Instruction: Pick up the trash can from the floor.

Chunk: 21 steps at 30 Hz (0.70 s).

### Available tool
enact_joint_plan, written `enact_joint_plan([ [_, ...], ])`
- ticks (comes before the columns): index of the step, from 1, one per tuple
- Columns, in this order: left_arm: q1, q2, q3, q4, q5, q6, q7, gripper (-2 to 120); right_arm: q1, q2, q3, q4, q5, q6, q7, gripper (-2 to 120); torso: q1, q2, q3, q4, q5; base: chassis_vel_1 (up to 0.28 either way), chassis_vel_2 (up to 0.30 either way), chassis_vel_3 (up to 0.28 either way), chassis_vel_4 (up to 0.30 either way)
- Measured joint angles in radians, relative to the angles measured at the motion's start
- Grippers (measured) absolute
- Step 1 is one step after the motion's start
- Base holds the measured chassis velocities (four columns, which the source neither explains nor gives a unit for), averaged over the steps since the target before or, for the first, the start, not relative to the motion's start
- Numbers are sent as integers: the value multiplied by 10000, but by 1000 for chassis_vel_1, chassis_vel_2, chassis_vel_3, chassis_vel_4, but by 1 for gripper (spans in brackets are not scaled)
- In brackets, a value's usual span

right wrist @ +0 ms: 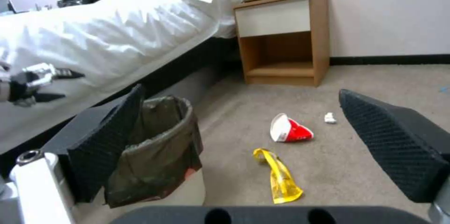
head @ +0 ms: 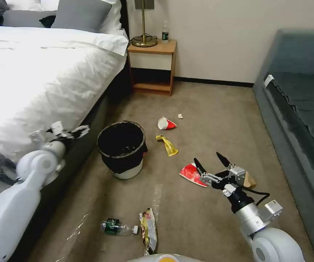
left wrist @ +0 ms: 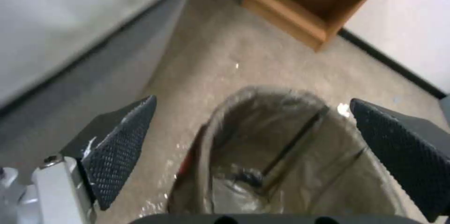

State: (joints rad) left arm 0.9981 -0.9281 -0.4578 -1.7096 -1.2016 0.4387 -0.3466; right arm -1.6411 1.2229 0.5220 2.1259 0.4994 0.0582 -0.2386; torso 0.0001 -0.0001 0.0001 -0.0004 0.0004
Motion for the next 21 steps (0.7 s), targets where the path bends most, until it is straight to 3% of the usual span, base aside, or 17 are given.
enact_joint_plan([
  [12,-499,-763,662,1297,613,82,-276,99,256,-86,-36,-201,78,-17,61,100,0,0,-1,6,-3,0,0,0,0],
  [21,-895,-1293,868,1806,835,866,-616,98,261,-119,-44,-292,85,3,65,100,0,0,-1,3,-2,0,0,0,0],
])
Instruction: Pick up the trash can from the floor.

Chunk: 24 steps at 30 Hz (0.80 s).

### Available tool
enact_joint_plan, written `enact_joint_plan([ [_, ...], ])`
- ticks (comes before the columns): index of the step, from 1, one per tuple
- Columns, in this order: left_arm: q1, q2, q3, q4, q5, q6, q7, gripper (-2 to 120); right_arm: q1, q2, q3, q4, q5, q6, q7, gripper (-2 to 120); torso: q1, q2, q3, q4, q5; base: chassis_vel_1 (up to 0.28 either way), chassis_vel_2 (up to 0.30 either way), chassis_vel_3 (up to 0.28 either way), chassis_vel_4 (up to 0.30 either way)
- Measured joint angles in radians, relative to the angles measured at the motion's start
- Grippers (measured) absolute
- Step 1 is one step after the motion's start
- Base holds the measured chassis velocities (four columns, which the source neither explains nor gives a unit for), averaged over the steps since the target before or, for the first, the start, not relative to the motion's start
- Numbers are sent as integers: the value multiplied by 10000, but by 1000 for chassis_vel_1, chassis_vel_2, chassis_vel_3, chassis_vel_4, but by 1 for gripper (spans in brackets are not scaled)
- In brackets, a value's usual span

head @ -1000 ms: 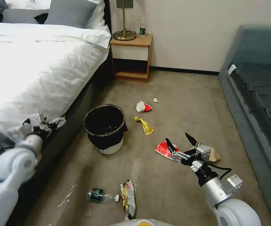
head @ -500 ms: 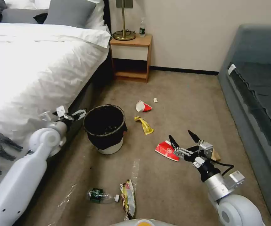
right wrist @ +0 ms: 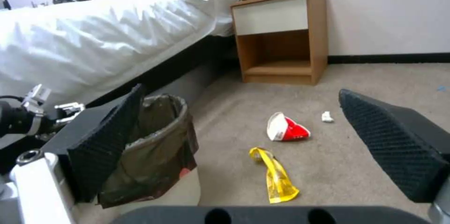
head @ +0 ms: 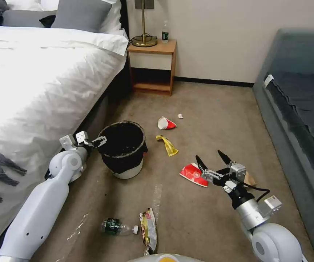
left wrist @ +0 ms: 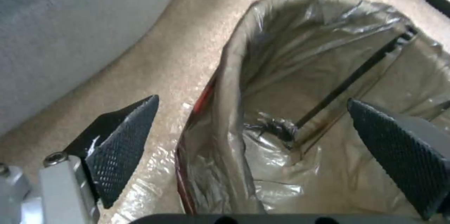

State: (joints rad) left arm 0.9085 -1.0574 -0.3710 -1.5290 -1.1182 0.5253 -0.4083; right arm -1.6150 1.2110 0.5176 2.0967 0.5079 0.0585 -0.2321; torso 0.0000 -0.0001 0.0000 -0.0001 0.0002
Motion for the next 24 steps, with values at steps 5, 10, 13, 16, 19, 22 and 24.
enact_joint_plan([
  [5,-40,-113,29,159,162,-14,-30,96,1,12,-4,-46,0,17,0,100,0,0,0,0,0,0,0,0,0],
  [10,-48,-160,30,315,236,-50,-23,85,18,15,-17,-56,0,21,0,100,0,0,0,2,0,0,0,0,0],
  [13,-123,-308,30,498,298,-107,-3,76,28,-46,-18,-56,28,21,2,100,-1,0,0,2,-1,0,0,0,0],
  [16,-227,-493,46,658,342,-125,6,67,13,-121,-16,-53,59,21,9,100,0,0,0,0,-2,0,0,0,0],
  [19,-271,-577,105,710,380,-130,11,57,62,-162,-16,-55,74,16,26,100,-1,0,0,-1,-1,0,0,0,0],
  [22,-338,-619,216,784,486,-135,5,43,293,-116,-57,-76,83,-77,90,100,-1,0,0,4,1,0,0,0,0],
  [24,-437,-682,305,861,513,-140,-24,34,427,19,-98,-78,66,-162,128,100,-1,0,0,5,1,0,0,0,0],
])
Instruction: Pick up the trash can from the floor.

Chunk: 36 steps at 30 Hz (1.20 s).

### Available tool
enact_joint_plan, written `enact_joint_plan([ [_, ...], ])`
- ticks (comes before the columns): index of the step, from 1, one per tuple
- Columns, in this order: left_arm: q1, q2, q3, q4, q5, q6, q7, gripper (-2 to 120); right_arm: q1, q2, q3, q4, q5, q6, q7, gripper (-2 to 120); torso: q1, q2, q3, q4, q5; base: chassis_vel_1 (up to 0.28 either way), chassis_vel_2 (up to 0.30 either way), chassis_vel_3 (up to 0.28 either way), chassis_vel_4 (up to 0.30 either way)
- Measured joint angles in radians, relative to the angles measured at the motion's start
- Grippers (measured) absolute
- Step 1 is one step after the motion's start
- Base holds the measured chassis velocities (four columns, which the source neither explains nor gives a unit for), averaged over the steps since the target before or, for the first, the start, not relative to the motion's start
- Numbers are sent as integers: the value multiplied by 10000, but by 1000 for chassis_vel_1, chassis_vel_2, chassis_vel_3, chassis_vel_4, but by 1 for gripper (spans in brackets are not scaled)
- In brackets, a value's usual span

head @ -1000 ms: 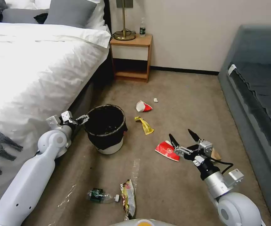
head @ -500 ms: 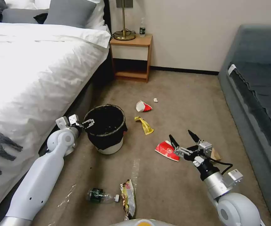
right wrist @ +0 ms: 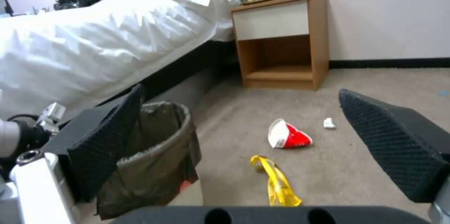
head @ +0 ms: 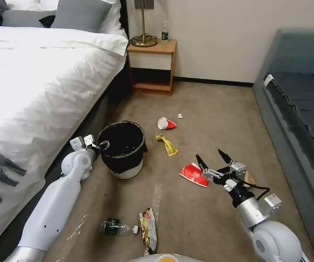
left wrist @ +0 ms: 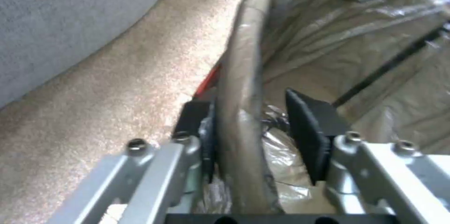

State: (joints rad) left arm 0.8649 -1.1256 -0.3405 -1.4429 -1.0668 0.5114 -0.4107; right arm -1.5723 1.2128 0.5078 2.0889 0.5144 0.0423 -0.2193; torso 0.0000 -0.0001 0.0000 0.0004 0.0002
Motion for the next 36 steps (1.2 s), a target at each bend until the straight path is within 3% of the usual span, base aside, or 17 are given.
enact_joint_plan([
  [1,0,0,0,0,0,0,0,34,0,0,0,0,0,0,0,100,0,0,0,0,0,0,0,0,0],
  [6,-76,-36,99,2,4,-6,-7,11,-67,42,-33,1,-99,-14,1,100,0,0,0,-4,-2,0,0,0,0],
  [9,-81,-67,130,-31,0,17,-5,5,-72,33,-5,23,-99,-14,1,100,0,0,1,-5,-5,0,0,0,0],
  [19,156,66,-54,-767,-68,181,155,3,-98,1,47,65,-89,8,1,100,0,0,0,-7,-3,0,0,0,0],
  [22,435,335,-245,-1291,-239,280,169,3,-90,8,46,69,-87,12,0,100,0,0,0,-7,-4,0,0,0,0],
  [24,1010,793,-675,-2172,-517,385,173,3,-37,12,14,70,-75,12,2,100,0,0,0,-8,-2,0,0,0,0],
  [25,1010,793,-675,-2172,-517,385,173,3,-37,12,14,70,-75,12,2,100,0,0,0,-8,-2,0,0,0,0],
  [27,1796,1278,-1195,-3242,-840,451,182,3,47,-8,-15,70,-65,12,1,100,0,1,-1,1,-2,0,0,0,0],
  [28,1796,1278,-1195,-3242,-840,451,182,3,47,-8,-15,70,-65,12,1,100,0,1,-1,1,-2,0,0,0,0],
  [30,2677,1669,-1558,-4421,-990,500,273,3,50,-4,17,69,-42,24,1,100,0,1,-1,2,-3,0,0,0,0],
  [36,3139,2020,-1697,-5670,-1444,628,322,3,-321,273,333,229,-84,159,1,100,0,1,-1,-10,-2,0,0,0,0],
])
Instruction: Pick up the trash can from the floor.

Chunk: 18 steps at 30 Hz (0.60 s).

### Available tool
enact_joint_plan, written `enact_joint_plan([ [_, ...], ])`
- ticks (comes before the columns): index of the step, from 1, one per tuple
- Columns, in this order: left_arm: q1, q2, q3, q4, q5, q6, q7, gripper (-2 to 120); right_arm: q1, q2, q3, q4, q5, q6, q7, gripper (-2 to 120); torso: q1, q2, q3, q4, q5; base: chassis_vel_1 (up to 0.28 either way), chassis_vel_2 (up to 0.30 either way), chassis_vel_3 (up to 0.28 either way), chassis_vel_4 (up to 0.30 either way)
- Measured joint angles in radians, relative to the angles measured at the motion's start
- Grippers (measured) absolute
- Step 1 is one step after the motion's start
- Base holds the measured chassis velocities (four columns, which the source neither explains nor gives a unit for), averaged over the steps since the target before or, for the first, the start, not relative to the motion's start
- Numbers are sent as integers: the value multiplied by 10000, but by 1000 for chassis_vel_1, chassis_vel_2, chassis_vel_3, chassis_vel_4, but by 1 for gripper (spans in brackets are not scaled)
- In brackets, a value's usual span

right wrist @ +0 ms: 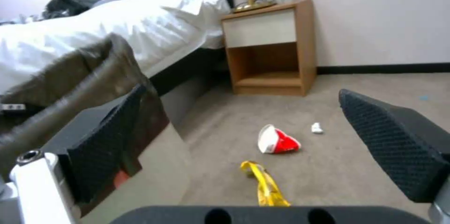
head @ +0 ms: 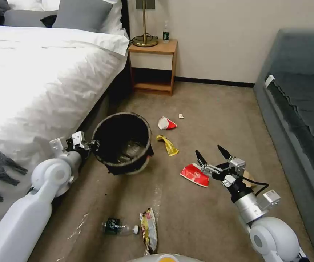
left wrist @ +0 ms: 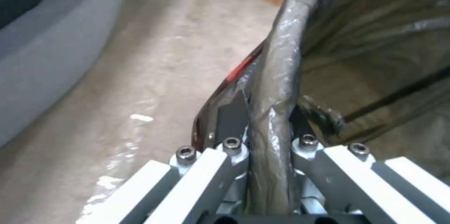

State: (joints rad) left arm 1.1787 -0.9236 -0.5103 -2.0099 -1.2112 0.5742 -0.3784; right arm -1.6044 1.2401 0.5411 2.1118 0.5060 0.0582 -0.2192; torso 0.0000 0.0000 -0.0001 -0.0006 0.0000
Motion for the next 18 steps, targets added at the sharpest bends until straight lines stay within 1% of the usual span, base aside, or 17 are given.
enact_joint_plan([
  [1,88,30,-34,-263,-60,30,-5,3,-45,83,38,45,-26,9,0,100,0,0,0,0,-3,0,0,0,0],
  [2,88,30,-34,-263,-60,30,-5,3,-45,83,38,45,-26,9,0,100,0,0,0,0,-3,0,0,0,0],
  [4,273,63,-65,-758,-110,101,-76,3,-177,286,113,141,-150,41,-8,100,0,0,0,7,1,0,0,0,0],
  [5,273,63,-65,-758,-110,101,-76,3,-177,286,113,141,-150,41,-8,100,0,0,0,7,1,0,0,0,0],
  [7,392,77,-60,-1090,-110,154,-114,3,-489,529,221,266,-326,143,-45,100,0,0,0,5,0,0,0,0,0],
  [12,557,77,-97,-1257,-72,186,-122,3,-687,709,268,340,-446,221,-75,100,-1,0,0,2,0,0,0,0,0],
  [14,719,62,-128,-1346,-14,186,-129,3,-713,744,269,357,-481,245,-81,100,-1,0,0,7,0,0,0,0,0],
  [18,814,26,-132,-1394,70,185,-128,3,-713,738,269,359,-488,257,-81,100,-1,0,1,6,1,0,0,0,0],
])
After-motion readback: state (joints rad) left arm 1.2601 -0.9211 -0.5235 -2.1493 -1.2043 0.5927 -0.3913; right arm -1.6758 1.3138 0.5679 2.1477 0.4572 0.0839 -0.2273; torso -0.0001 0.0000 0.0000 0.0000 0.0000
